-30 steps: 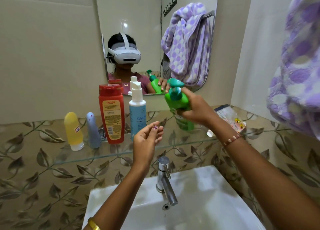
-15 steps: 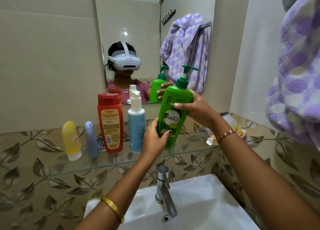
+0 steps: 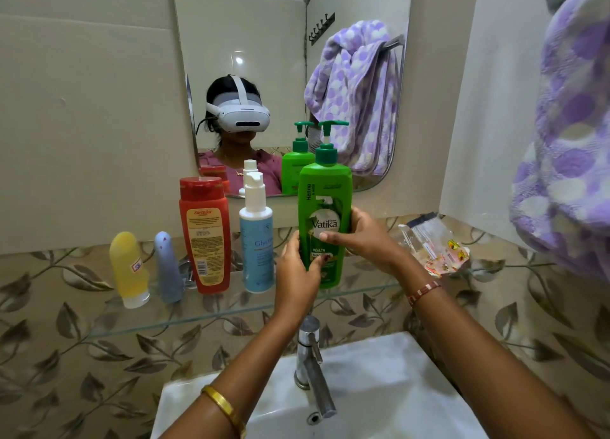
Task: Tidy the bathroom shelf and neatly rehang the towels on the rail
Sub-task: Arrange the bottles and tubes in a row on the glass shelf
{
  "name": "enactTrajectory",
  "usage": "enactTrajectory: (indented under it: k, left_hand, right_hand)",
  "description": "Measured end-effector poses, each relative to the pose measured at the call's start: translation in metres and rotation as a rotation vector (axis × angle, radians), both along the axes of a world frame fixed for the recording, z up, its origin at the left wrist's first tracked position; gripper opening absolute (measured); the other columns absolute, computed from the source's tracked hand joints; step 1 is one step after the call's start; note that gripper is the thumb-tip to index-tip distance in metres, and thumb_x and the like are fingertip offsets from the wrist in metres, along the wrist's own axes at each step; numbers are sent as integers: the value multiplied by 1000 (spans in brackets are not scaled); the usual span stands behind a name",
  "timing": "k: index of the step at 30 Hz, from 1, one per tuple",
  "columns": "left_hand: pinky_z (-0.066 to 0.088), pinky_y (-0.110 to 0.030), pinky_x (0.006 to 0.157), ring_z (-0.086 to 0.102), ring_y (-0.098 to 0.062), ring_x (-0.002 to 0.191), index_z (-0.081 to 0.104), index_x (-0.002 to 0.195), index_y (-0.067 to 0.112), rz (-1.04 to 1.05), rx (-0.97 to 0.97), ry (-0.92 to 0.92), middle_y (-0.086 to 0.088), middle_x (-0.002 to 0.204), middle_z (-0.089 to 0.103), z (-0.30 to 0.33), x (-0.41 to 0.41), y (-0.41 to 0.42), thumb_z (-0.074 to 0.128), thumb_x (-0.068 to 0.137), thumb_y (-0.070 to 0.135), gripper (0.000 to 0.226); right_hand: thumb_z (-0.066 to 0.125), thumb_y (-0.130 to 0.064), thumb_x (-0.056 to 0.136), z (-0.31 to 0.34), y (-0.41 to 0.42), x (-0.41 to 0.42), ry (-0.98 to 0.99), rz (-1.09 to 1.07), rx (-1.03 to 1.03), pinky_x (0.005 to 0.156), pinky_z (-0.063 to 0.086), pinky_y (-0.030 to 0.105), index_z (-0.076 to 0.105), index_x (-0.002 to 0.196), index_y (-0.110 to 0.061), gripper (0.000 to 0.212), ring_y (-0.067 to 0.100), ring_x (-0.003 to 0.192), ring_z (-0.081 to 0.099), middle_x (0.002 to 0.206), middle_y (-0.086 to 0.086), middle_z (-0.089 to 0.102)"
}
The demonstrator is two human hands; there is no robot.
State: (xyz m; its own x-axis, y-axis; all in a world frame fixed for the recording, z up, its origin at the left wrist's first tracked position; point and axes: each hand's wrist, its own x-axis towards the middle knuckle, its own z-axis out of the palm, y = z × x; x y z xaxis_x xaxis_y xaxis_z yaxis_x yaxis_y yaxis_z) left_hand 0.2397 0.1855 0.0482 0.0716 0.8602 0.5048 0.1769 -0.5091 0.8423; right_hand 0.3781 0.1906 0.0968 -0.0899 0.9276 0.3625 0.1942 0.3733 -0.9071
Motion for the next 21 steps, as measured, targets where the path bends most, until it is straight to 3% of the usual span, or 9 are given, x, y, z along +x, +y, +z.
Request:
enactTrajectory:
  k: [4, 7, 10, 12, 16, 21]
  left_hand:
    - [50, -37, 94, 55, -20, 113, 45, 127, 13, 33, 20, 16, -8, 123, 59, 0, 2, 2, 60, 84, 8, 46]
    - [47, -42, 99, 51, -22, 120, 38, 135, 12, 58, -18, 32, -9, 131, 53, -1, 3, 4, 59, 84, 5, 55]
    - [47, -40, 99, 51, -20, 121, 38, 135, 14, 49, -47, 22, -9, 133, 51, -6, 1, 5, 57, 84, 2, 56]
    - [49, -36, 97, 53, -18, 117, 41, 132, 17, 36, -45, 11, -9, 130, 52, -9, 0, 5, 57, 84, 1, 53]
    - [49, -36, 97, 53, -18, 116, 40, 134, 15, 23, -65, -9, -9, 130, 53, -11, -1, 5, 57, 85, 0, 54]
    - [47, -30, 96, 52, -16, 117, 38, 136, 12, -6, -71, -26, -9, 132, 52, -11, -3, 3, 54, 87, 1, 53]
  right_hand:
    - [74, -8, 72, -6, 2, -1, -13, -71, -7, 74, 56, 20, 53, 99, -27, 40, 10, 94, 64, 99, -6, 66]
    - [75, -12, 72, -6, 3, -3, -44, -150, 30, 74, 55, 21, 49, 107, -24, 46, 8, 92, 63, 97, -8, 64]
    - [77, -12, 70, -11, 4, -3, -85, -196, 13, 83, 53, 31, 48, 111, -23, 52, 17, 99, 62, 104, -1, 64]
    - [77, -9, 69, -16, 3, -5, -101, -198, -12, 84, 51, 28, 49, 116, -18, 56, 19, 104, 60, 110, 3, 63]
    - [78, -10, 68, -18, 1, -9, -101, -239, -6, 70, 50, 14, 51, 117, -14, 56, 14, 99, 60, 103, -3, 62]
    - [78, -11, 68, -18, 0, -11, -119, -275, -11, 76, 49, 18, 51, 119, -12, 58, 16, 101, 59, 111, 3, 63]
